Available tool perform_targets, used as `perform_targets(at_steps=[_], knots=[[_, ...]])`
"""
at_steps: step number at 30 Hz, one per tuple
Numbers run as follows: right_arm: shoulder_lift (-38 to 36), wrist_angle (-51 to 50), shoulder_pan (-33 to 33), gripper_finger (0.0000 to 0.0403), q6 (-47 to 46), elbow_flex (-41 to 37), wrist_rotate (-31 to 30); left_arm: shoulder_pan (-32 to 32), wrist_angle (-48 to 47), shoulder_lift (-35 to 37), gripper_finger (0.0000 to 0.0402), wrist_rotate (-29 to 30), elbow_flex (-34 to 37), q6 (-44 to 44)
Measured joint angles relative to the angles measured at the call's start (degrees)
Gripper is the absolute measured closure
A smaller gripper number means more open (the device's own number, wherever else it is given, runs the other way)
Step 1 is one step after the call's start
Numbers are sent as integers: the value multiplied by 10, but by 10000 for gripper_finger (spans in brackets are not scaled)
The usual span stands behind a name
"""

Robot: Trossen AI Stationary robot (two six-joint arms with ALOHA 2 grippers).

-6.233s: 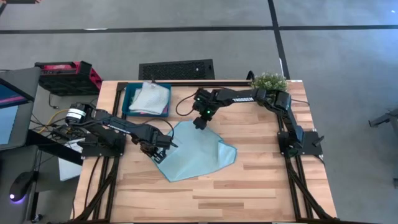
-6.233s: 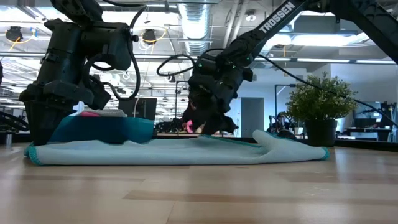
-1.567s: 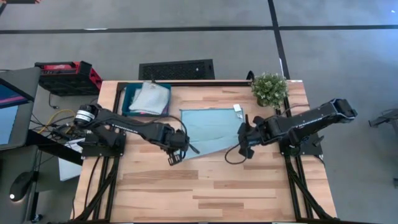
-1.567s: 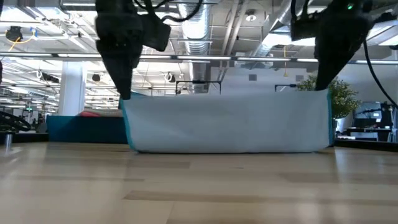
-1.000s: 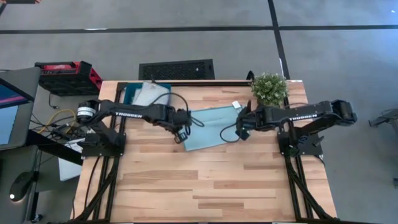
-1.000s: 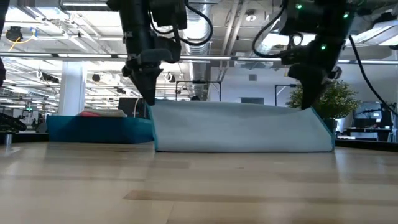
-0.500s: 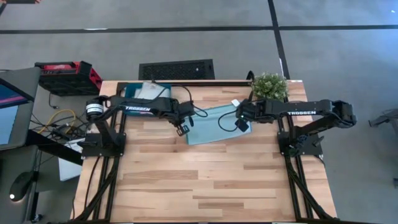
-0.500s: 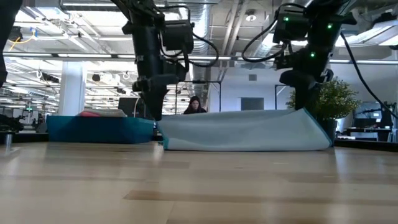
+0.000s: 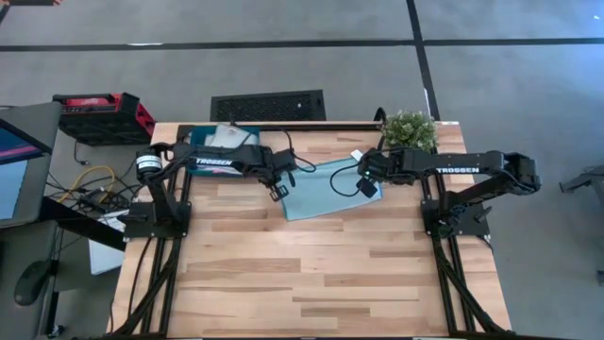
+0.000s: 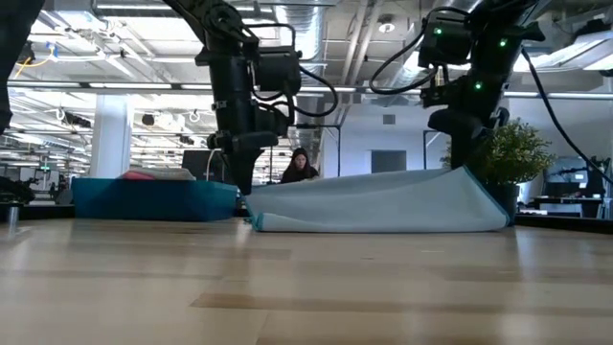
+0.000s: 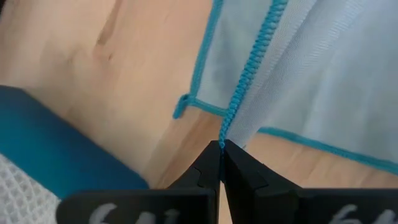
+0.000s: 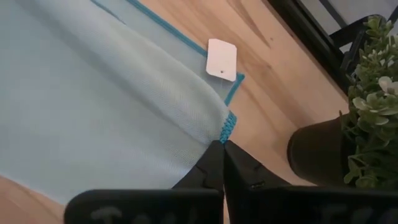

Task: Fold microfiber towels
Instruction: Fold the blue cloth

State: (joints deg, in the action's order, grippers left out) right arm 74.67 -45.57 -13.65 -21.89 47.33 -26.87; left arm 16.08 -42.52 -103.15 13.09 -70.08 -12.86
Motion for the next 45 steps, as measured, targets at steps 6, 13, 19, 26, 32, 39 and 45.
perform_targets(at_steps=[6,13,19,26,32,39,45], knots=[[0,7,0,359,0,0,0,10,8,0,384,11,0,6],[0,11,0,314,0,0,-2,18,67,0,318,14,0,34],[0,11,0,251,14,0,4,20,80,0,264,8,-3,19],[0,-24,4,212,175,12,229,0,71,14,246,-114,-18,2],[0,-38,37,210,344,-16,313,-45,72,53,246,-108,-20,-1],[8,21,48,209,352,-69,231,-80,73,84,246,-107,-20,-32],[56,41,42,211,343,-80,223,-91,74,92,246,-105,-20,-53]])
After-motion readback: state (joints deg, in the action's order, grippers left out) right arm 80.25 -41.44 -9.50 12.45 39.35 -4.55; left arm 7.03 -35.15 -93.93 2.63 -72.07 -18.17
